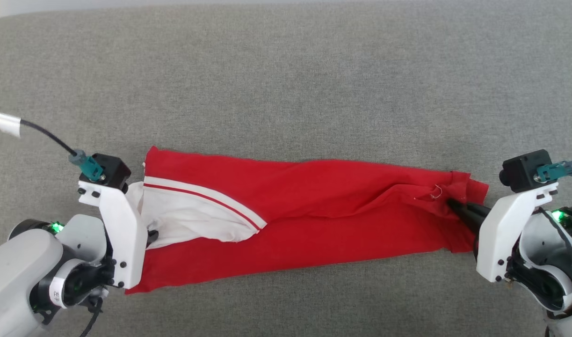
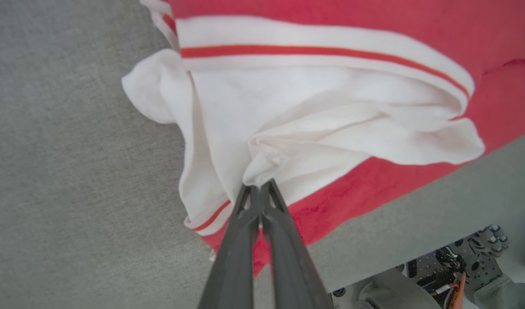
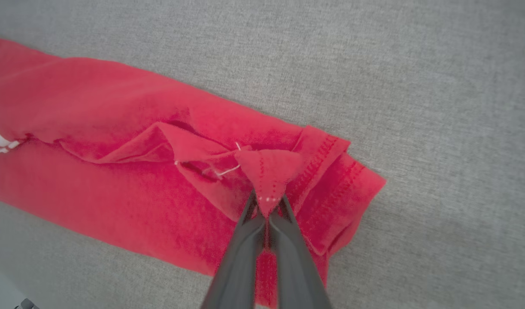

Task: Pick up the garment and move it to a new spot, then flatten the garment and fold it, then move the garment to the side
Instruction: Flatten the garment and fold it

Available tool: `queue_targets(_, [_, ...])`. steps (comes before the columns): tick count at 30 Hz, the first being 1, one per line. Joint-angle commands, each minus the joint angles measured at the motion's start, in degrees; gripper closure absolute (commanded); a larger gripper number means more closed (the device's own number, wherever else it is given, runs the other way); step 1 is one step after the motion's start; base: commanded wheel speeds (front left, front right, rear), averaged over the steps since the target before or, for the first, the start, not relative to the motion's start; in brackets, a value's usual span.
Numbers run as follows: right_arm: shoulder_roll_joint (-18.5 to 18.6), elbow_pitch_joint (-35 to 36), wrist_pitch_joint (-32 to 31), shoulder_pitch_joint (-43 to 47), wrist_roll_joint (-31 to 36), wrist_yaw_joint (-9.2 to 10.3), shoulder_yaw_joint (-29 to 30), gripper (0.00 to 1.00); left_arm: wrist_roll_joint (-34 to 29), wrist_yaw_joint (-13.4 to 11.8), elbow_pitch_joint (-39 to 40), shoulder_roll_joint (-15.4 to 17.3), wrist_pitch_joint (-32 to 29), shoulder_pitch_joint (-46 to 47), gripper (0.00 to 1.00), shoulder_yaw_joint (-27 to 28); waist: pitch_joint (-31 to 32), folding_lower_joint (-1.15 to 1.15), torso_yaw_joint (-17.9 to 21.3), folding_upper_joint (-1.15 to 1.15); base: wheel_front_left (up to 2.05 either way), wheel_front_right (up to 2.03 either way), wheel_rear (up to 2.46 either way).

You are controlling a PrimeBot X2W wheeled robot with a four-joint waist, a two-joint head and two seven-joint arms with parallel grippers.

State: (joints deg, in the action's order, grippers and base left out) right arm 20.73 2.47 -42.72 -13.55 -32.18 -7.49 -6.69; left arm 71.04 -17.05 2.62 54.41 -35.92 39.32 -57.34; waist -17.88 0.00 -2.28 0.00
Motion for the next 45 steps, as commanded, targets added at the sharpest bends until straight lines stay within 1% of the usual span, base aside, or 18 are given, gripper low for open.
queue_targets(1, [-0.2,-0.4,0.0,-0.4,0.4,0.0,0.1,0.0,-0.4,0.6,-1.0,-0.2,1.2,-0.7,0.43,0.4,0.3,0.0,0.0,0.0,0.0,0.0,0.0])
queue_targets(2, [-0.3,-0.5,-0.2,-0.4,0.2,0.0,0.2,0.0,-0.4,1.0,-2.5,-0.7,2.6,-0.9,0.02,0.8,0.4,0.0,0.0,0.0,0.0,0.0,0.0])
queue_targets(3, [-0.3,-0.6,-0.6,-0.2,0.1,0.0,0.1,0.0,-0.3,1.8,-3.4,-1.3,3.9,-1.2,0.0,1.0,0.6,0.0,-0.1,0.0,0.0,0.0,0.0])
queue_targets(6, [-0.4,0.3,-1.9,0.7,-1.2,0.0,1.2,0.0,-0.7,3.6,-5.1,-2.0,9.2,-2.0,0.0,2.6,1.4,0.0,-0.4,0.0,0.0,0.0,0.0])
queue_targets(10, [-1.0,1.8,-4.3,1.6,-2.0,0.0,4.5,0.0,-2.4,5.9,-5.3,-2.5,17.8,-3.7,0.0,4.6,2.0,0.0,-0.9,0.0,0.0,0.0,0.0])
queue_targets(14, [-0.8,2.5,-6.4,2.4,-0.8,0.0,8.4,0.0,-4.5,7.6,-4.8,-2.6,27.5,-5.9,0.0,6.4,2.1,0.0,-2.1,0.0,0.0,0.0,0.0])
queue_targets(18, [-1.3,1.8,-8.6,2.6,0.1,0.0,11.9,0.0,-6.9,7.8,-4.3,-2.8,36.3,-8.2,0.0,7.8,1.8,0.0,-3.5,0.0,0.0,0.0,0.0])
queue_targets(21, [-1.7,0.0,-10.0,2.4,0.3,0.0,13.6,0.0,-8.4,7.3,-4.2,-3.2,41.9,-10.0,0.0,8.8,1.4,0.0,-4.9,0.0,0.0,0.0,0.0])
queue_targets(22, [-1.7,0.0,-10.0,2.4,0.3,0.0,13.6,0.0,-8.4,7.3,-4.2,-3.2,41.9,-10.0,0.0,8.8,1.4,0.0,-4.9,0.0,0.0,0.0,0.0])
queue_targets(26, [-1.7,-3.1,-11.2,2.0,1.2,0.0,14.5,0.0,-10.0,6.3,-4.6,-4.0,47.8,-12.1,0.0,9.9,0.8,0.0,-6.7,0.0,0.0,0.0,0.0])
queue_targets(30, [-2.7,-6.7,-12.4,1.6,0.5,0.0,13.7,0.0,-11.3,5.3,-5.2,-5.8,50.6,-14.6,0.0,12.3,0.3,0.0,-8.1,0.0,0.0,0.0,0.0])
queue_targets(33, [-3.8,-9.7,-12.8,1.0,-0.5,-0.01,11.9,0.0,-12.7,5.2,-5.5,-8.2,51.2,-17.2,0.0,15.7,-0.1,0.0,-9.0,0.0,0.0,0.0,0.0])
queue_targets(35, [-4.9,-11.7,-13.7,0.6,-2.2,-0.15,10.3,0.0,-14.1,5.9,-5.6,-10.6,51.1,-19.4,0.0,19.4,-0.2,0.0,-9.5,0.0,0.0,0.0,0.0])
queue_targets(36, [-5.1,-12.4,-14.4,0.5,-3.1,-0.21,9.1,0.03,-15.3,6.2,-5.8,-11.7,51.1,-20.7,0.0,21.3,-0.2,0.0,-9.7,0.0,0.0,0.0,0.0])
queue_targets(37, [-5.4,-13.0,-14.8,0.3,-4.1,-0.22,8.0,0.58,-16.6,6.7,-6.1,-13.0,51.1,-22.1,0.0,23.2,-0.2,0.0,-9.8,0.0,0.0,0.0,0.0])
queue_targets(38, [-5.6,-13.4,-15.5,0.1,-5.4,-0.22,7.1,1.0,-17.5,7.4,-6.5,-14.4,51.1,-23.3,0.0,24.9,-0.2,0.0,-10.0,0.0,0.0,0.0,0.0])
queue_targets(41, [-4.9,-12.9,-16.8,-0.6,-8.2,-0.23,5.6,1.0,-21.1,9.6,-7.6,-18.3,51.1,-26.9,0.0,30.6,0.0,0.0,-10.3,0.0,0.0,0.0,0.0])
queue_targets(45, [-2.2,-10.7,-16.8,-1.6,-9.7,-0.13,6.4,1.0,-25.3,13.1,-8.8,-23.3,51.1,-31.3,0.0,37.1,0.7,0.0,-10.2,0.0,0.0,0.0,0.0])
